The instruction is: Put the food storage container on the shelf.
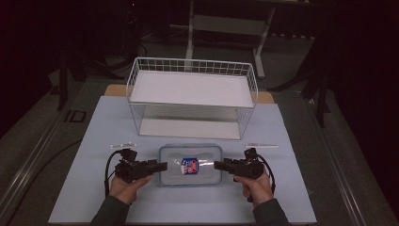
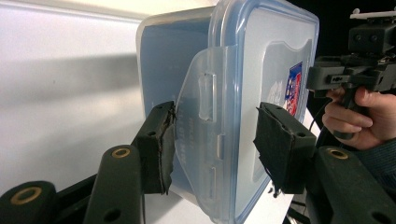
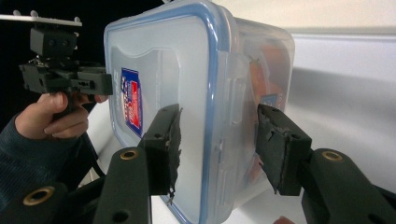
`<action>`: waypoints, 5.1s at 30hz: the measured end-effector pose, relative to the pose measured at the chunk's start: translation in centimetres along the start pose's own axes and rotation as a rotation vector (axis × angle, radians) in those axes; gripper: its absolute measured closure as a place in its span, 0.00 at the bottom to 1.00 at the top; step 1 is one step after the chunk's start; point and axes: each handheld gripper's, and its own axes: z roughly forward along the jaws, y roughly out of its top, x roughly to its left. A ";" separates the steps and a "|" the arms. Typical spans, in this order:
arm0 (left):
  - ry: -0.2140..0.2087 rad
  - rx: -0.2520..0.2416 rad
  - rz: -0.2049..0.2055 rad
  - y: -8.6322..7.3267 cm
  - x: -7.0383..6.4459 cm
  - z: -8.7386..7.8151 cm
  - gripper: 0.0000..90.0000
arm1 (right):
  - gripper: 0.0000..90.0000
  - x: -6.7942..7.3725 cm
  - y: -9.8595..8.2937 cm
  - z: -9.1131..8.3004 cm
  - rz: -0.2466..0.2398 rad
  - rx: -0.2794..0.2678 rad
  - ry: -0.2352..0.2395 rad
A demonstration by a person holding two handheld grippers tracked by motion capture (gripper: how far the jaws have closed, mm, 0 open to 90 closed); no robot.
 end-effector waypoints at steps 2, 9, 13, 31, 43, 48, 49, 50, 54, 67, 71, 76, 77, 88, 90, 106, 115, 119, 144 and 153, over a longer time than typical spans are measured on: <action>-0.001 -0.009 0.005 0.3 -0.2 -0.2 0.54 | 0.57 0.2 0.3 -0.2 -0.006 -0.011 0.000; -0.001 -0.019 0.023 1.0 -0.7 -0.9 0.54 | 0.57 1.0 1.0 -0.5 -0.032 -0.037 0.001; 0.005 -0.024 0.031 1.5 -0.9 -1.3 0.54 | 0.57 1.3 1.4 -0.5 -0.041 -0.038 0.003; 0.006 -0.090 0.086 4.1 -2.6 -3.2 0.54 | 0.57 3.6 4.4 -1.6 -0.123 -0.081 0.000; 0.002 -0.124 0.114 6.0 -3.2 -4.2 0.55 | 0.57 4.9 6.6 -2.1 -0.167 -0.108 -0.005; -0.010 -0.148 0.113 6.6 -3.3 -4.5 0.54 | 0.57 5.7 7.5 -2.3 -0.188 -0.118 -0.018; -0.013 -0.152 0.116 6.7 -3.4 -4.6 0.54 | 0.57 5.8 7.7 -2.4 -0.191 -0.122 -0.018; -0.014 -0.156 0.118 6.9 -3.4 -4.6 0.54 | 0.57 5.9 7.9 -2.5 -0.196 -0.124 -0.021; -0.019 -0.165 0.136 7.5 -3.7 -4.8 0.54 | 0.57 6.3 8.5 -2.8 -0.216 -0.132 -0.026; -0.009 -0.206 0.182 10.3 -4.8 -5.5 0.54 | 0.57 6.8 10.5 -3.5 -0.237 -0.180 -0.022; -0.012 -0.214 0.194 11.0 -5.0 -5.6 0.54 | 0.57 7.0 11.1 -3.7 -0.252 -0.194 -0.022; -0.020 -0.227 0.205 11.9 -5.0 -5.6 0.54 | 0.57 7.2 11.8 -3.9 -0.275 -0.222 -0.026; -0.019 -0.229 0.208 12.2 -5.0 -5.6 0.54 | 0.57 7.2 11.9 -3.9 -0.275 -0.229 -0.024; -0.024 -0.261 0.234 13.8 -5.1 -5.6 0.55 | 0.57 7.0 13.2 -4.0 -0.288 -0.263 -0.024; -0.027 -0.277 0.232 14.2 -5.1 -5.6 0.55 | 0.57 7.1 13.6 -4.1 -0.292 -0.269 -0.026; -0.030 -0.304 0.254 16.6 -5.3 -5.8 0.55 | 0.57 7.2 15.8 -4.2 -0.306 -0.275 -0.028; -0.039 -0.323 0.237 17.9 -4.6 -5.2 0.55 | 0.57 6.5 17.0 -3.8 -0.293 -0.290 -0.028; -0.039 -0.334 0.231 18.3 -4.3 -4.9 0.55 | 0.57 6.3 17.5 -3.7 -0.297 -0.292 -0.033; -0.015 -0.359 0.101 20.3 -1.3 -2.3 0.54 | 0.56 3.7 19.6 -1.6 -0.193 -0.286 -0.072; 0.026 -0.402 0.094 20.4 -1.2 -1.7 0.53 | 0.53 3.3 19.7 -1.2 -0.167 -0.297 -0.082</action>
